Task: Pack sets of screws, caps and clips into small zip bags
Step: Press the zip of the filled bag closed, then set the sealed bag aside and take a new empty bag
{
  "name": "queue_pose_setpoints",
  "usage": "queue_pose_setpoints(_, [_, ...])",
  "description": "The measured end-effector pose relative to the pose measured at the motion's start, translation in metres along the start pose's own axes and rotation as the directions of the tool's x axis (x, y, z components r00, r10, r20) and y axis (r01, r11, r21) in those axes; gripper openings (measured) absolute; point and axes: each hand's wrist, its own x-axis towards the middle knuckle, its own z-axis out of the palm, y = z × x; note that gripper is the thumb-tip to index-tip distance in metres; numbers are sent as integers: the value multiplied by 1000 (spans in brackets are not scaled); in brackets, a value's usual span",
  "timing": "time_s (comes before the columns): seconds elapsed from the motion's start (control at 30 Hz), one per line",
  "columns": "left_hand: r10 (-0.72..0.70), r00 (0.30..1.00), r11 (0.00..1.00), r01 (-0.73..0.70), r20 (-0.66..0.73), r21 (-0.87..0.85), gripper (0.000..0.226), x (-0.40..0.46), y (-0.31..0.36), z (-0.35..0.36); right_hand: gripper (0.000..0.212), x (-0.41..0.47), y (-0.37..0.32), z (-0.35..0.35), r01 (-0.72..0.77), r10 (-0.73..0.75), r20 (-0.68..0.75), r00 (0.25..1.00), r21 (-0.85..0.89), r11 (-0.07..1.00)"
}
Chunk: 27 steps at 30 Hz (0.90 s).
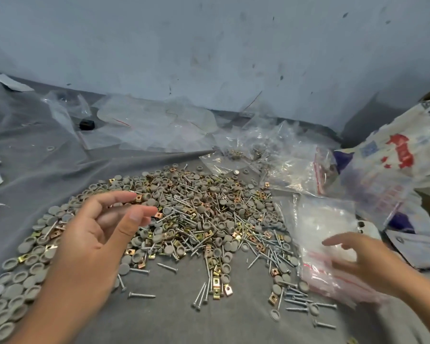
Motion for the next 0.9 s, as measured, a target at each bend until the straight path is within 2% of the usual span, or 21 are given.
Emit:
queue_pose_setpoints(0.13, [-18, 1000, 999, 18, 9, 36, 33, -4, 2, 3, 32, -7, -2, 1, -8, 30, -162, 986, 136, 991])
queue_pose_setpoints(0.23, [-29, 999, 998, 27, 30, 61, 35, -3, 1, 5, 13, -14, -20, -19, 46, 65, -308, 949, 339, 940])
queue_pose_setpoints(0.27, [-33, 999, 997, 30, 41, 70, 32, -3, -1, 6, 5, -16, -33, -27, 91, 79, -342, 936, 453, 887])
queue_pose_setpoints(0.37, [-57, 991, 994, 45, 117, 100, 24, -5, -5, 10, 26, -21, -86, -40, 238, 68, -372, 926, 713, 659])
queue_pose_setpoints(0.47, [-82, 967, 988, 47, 241, 149, 43, -12, -7, 16, 26, -23, -152, -35, 308, -48, -315, 948, 864, 398])
queue_pose_setpoints(0.5, [-84, 955, 988, 43, 285, 147, 48, -15, -5, 18, 27, -21, -171, -28, 311, -80, -302, 950, 882, 354])
queue_pose_setpoints(0.57, [-80, 928, 995, 52, 363, 88, 52, -18, -1, 21, 22, -18, -206, -14, 343, -112, -324, 939, 885, 315])
queue_pose_setpoints(0.63, [-72, 924, 997, 69, 376, 20, 43, -17, 2, 21, 12, -14, -229, 0, 389, -109, -374, 921, 871, 298])
queue_pose_setpoints(0.73, [-36, 967, 999, 32, 250, 20, 15, -9, 4, 14, 16, -10, -245, 15, 382, -107, -367, 924, 882, 274])
queue_pose_setpoints(0.83, [-19, 983, 1000, 18, 182, 6, 11, -4, 6, 7, 21, -9, -252, 26, 337, -92, -324, 942, 902, 271])
queue_pose_setpoints(0.9, [-10, 986, 1000, 6, 169, 28, 8, -4, 7, 7, 29, -15, -256, 33, 352, -57, -352, 934, 885, 305])
